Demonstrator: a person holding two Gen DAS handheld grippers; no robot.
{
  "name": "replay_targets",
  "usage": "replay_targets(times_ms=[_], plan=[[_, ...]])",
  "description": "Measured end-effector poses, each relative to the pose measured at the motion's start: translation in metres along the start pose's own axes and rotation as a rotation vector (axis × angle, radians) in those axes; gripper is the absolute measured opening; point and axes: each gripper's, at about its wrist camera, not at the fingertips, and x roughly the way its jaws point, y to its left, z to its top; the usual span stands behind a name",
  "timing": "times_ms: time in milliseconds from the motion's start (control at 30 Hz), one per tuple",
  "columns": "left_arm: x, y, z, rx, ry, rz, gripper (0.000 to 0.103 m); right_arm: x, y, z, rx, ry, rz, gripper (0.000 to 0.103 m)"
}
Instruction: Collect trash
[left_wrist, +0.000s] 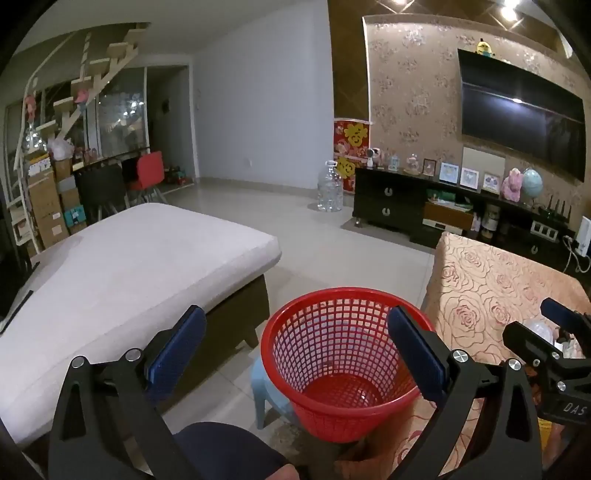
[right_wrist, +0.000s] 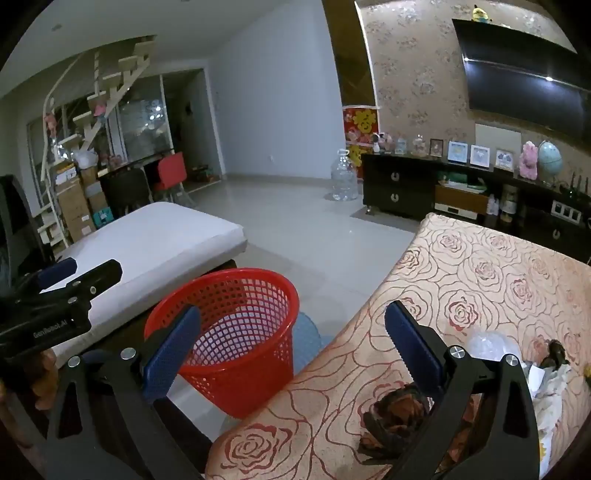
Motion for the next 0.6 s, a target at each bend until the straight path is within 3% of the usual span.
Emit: replay_targets(times_ms=[600], plan=[[-0.004, 0.0, -0.002, 0.006, -0.015, 0.011, 0.095, -0.004, -0.002, 0.001, -0.006, -0.006, -0.008, 0.096]])
